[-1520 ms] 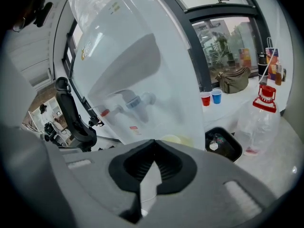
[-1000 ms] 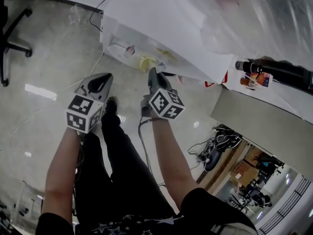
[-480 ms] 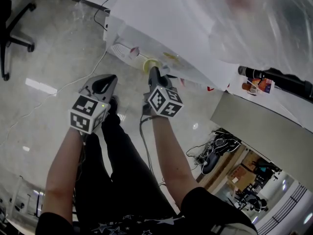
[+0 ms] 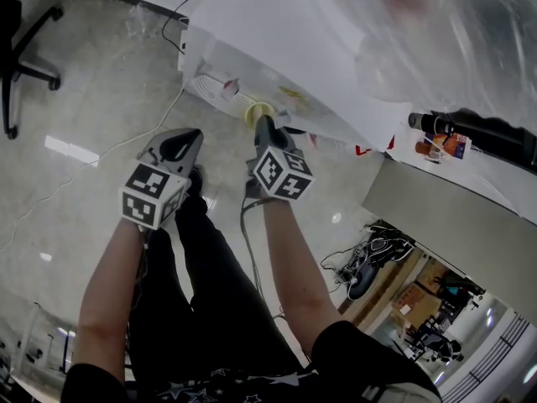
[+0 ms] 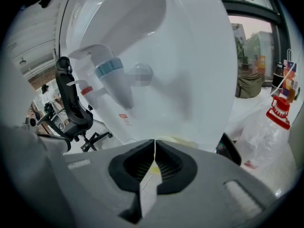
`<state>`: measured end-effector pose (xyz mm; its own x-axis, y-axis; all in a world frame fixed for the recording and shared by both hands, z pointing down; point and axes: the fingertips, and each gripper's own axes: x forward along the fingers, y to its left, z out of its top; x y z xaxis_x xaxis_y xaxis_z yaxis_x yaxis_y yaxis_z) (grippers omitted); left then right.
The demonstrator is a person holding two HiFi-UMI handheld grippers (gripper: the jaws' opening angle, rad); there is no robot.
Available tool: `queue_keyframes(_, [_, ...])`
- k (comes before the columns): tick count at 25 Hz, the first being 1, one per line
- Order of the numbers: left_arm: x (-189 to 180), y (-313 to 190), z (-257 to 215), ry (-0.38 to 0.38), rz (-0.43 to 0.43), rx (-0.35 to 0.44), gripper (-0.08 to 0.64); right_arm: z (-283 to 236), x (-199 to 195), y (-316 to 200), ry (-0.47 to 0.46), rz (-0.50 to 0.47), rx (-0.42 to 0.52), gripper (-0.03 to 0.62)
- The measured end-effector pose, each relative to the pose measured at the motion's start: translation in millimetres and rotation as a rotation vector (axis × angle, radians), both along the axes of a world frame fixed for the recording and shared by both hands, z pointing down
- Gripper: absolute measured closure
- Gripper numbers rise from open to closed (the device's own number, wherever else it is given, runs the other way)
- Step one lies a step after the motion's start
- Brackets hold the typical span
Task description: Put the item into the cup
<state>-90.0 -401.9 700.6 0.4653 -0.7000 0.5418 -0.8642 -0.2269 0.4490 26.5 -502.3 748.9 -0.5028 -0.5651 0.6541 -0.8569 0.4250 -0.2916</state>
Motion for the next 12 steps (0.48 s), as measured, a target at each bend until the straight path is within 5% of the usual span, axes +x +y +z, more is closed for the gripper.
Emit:
queue_keyframes(3, [0.1,0.5,-1.3,0.000,0.004,0.003,0.554,0.3,-2.4,1.8,-0.002,-0.004,-0.011,0.517])
queue_keyframes(12, [0.1,7.1,-10.2,-0.004,0.017,0.009,0.554,-9.9,0.4,12.4,-0.010,0.015,-0.007,0.517])
